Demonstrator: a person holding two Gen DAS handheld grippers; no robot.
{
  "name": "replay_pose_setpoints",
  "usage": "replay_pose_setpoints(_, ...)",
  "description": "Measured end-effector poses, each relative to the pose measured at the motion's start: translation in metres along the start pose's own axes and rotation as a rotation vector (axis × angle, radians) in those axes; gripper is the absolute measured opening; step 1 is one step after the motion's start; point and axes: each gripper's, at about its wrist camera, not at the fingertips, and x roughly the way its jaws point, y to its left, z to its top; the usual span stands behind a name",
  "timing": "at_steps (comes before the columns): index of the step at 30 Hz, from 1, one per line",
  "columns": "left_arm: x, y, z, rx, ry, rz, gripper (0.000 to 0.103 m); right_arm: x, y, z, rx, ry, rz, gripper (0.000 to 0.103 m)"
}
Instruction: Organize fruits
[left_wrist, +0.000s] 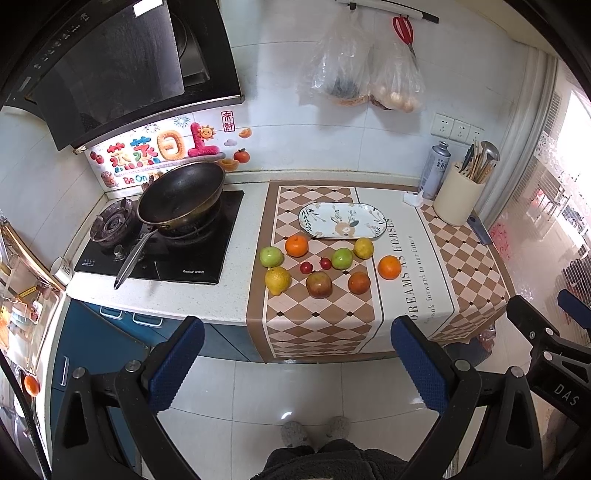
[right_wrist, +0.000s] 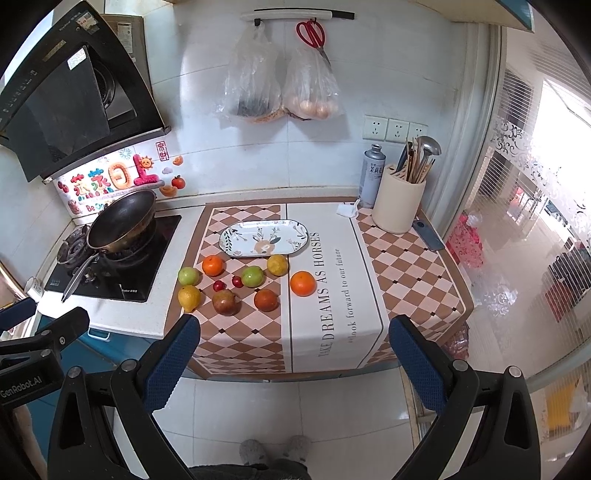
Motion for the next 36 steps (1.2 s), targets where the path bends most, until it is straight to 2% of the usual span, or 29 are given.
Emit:
replay_pose_setpoints(20,-0.006,0.001,0.003,-0.006,-0.010,0.003,0.103,0.001,0.010,0.000,-0.020,-0.019,0.014,0.103)
replay_pose_setpoints(22,-0.003,0.016,0.003,-0.014,-0.010,0.001,0.103,0.001,0.011,0.000,-0.020,-0.018,0.018,0.103)
replay_pose_setpoints(26,-0.003,0.019,0.005,-0.016,-0.011,0.002,0.103,0.001,0.012,0.000,-0.020,-0.018,0.018,0.103)
replay_pose_setpoints(36,-0.004,0.015,0.002,-0.011,-0.018,0.001,0.103,-0.001,0.013,0.002,-0.013,-0.023,0.020,0.103)
